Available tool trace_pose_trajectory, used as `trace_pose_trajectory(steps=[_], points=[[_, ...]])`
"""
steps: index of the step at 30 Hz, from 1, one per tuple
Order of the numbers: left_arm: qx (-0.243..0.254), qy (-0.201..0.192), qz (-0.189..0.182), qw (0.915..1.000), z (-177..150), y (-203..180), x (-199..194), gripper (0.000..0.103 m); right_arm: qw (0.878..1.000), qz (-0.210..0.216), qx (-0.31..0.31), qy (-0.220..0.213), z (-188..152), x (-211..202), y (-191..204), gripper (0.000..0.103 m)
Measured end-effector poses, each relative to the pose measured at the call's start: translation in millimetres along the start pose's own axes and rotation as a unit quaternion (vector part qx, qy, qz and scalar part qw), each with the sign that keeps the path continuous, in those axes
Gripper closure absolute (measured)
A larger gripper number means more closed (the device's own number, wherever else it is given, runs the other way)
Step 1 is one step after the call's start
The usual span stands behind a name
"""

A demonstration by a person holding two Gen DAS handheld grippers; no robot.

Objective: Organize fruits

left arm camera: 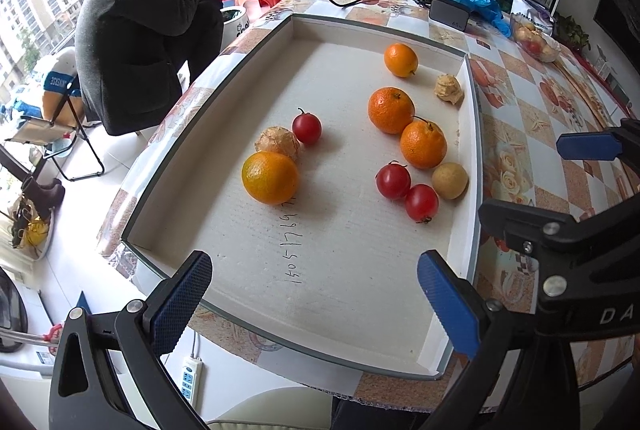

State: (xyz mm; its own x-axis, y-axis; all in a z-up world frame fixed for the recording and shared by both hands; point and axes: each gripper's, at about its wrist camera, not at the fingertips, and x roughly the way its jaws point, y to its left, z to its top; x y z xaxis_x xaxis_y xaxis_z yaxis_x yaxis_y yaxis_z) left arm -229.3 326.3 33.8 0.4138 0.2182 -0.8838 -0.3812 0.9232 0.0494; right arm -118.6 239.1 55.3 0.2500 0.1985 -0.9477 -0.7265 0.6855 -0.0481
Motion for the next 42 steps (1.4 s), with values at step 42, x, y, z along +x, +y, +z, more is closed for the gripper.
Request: trace_pose_trajectory(steps=[42], points=[[-0.032,-0.041,-0.007,0.9986,-18,1,-22,0.0,0.997,-0.039,-0.008,-0.073,-13,-21,19,0.0]])
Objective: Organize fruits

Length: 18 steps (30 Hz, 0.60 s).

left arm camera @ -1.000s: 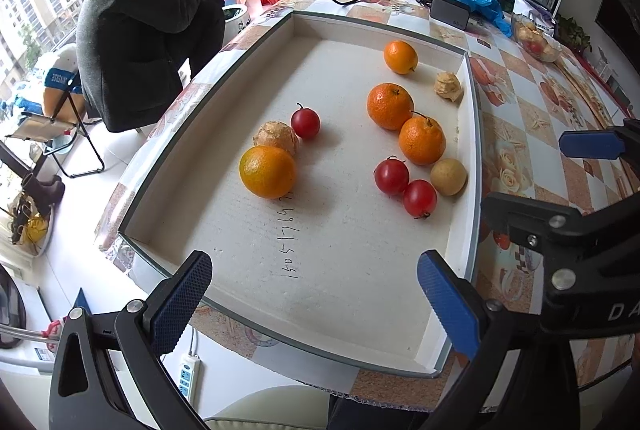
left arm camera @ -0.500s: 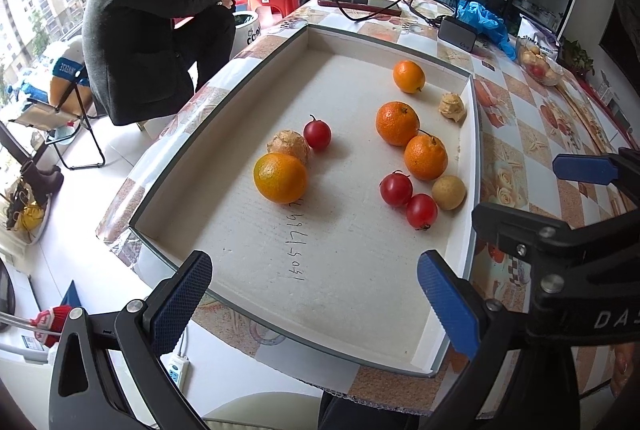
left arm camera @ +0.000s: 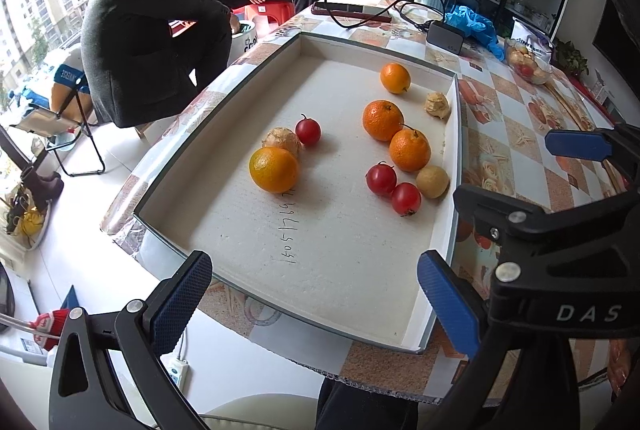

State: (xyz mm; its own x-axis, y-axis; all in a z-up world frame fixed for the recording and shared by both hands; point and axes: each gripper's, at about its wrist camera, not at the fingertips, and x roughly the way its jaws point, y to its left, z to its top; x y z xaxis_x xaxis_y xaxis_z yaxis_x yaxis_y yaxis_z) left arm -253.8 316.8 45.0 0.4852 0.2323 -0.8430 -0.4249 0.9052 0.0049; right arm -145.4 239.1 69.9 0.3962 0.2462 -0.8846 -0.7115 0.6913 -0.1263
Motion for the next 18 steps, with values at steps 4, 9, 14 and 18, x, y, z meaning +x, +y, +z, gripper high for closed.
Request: trace_pose_trajectory(steps=[4,9,14,18], points=[[-0.005,0.0,0.005,1.0,-1.5,3.3,-1.2,0.0,1.0,0.001,-0.001,-0.002,-0.8,-1.2,0.4,0.0],[-0.004,0.004,0.014,0.9999,-0.4,4.7,0.2,0.0,1.0,0.0,-0.005,0.0,-0.3,-1.9,2.4,0.0],[-0.003,0.004,0.016,0.9999,0.2,4.6,0.7,0.0,1.0,0.003,-0.003,-0.003,1.4,-3.3,2.6,0.0],[0.0,0.004,0.017,0.9998,0.5,5.1,1.2,0.0,1.0,0.004,-0.005,-0.002,1.7,-2.8,4.0,0.0]])
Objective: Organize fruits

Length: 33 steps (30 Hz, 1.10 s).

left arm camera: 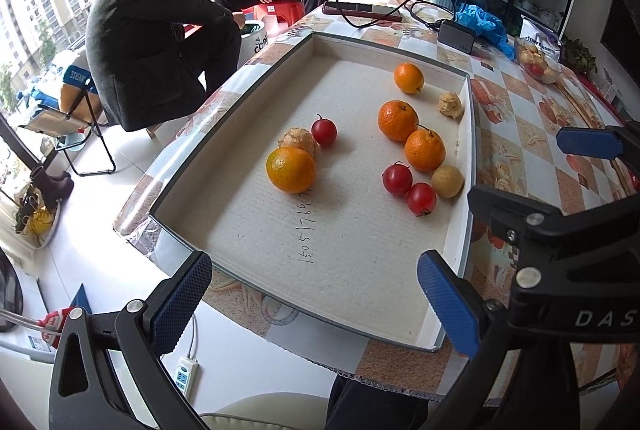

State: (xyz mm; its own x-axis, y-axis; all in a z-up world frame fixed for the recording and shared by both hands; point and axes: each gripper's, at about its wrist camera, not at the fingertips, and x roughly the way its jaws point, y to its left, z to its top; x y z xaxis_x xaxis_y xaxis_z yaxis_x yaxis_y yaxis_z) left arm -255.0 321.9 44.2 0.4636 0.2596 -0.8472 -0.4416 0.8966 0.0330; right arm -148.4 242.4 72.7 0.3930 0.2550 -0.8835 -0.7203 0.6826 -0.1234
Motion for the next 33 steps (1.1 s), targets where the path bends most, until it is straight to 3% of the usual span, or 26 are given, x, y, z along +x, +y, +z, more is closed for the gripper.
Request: trace_pose_trajectory(steps=[33], points=[[-0.004,0.002,0.01,0.9999,0.0,4.2,2.4,0.0,1.0,0.011,-0.011,0.008,0.0,2.3,7.1,0.0]])
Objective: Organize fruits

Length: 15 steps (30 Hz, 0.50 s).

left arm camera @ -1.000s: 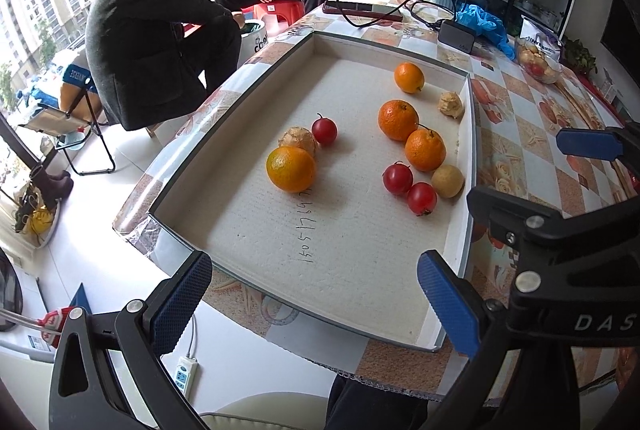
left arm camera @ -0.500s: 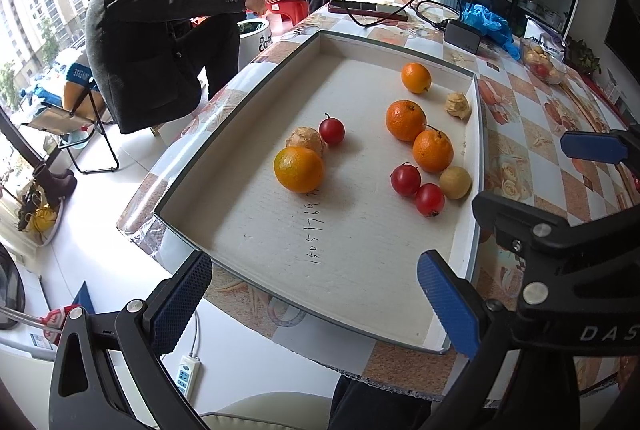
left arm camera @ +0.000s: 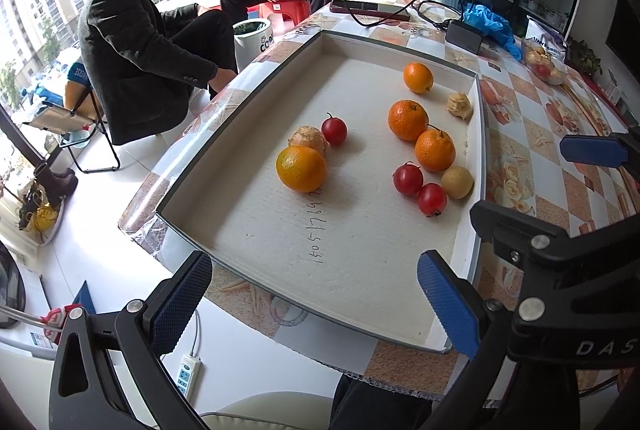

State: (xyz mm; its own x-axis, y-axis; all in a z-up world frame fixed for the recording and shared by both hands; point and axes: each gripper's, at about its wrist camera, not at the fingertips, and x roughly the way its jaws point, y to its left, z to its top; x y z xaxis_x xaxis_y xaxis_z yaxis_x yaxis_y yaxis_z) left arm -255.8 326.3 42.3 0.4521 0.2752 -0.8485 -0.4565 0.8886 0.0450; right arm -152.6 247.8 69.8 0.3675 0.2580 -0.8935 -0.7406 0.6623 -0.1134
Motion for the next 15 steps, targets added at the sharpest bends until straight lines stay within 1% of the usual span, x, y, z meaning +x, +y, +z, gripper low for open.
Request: trace_pose_trajectory(steps=[15], points=[[0.003,-0.001,0.002,1.0,-0.5,1.4,-1.2,0.0,1.0,0.001,-0.004,0.002,-0.8,1.4,2.2,0.0]])
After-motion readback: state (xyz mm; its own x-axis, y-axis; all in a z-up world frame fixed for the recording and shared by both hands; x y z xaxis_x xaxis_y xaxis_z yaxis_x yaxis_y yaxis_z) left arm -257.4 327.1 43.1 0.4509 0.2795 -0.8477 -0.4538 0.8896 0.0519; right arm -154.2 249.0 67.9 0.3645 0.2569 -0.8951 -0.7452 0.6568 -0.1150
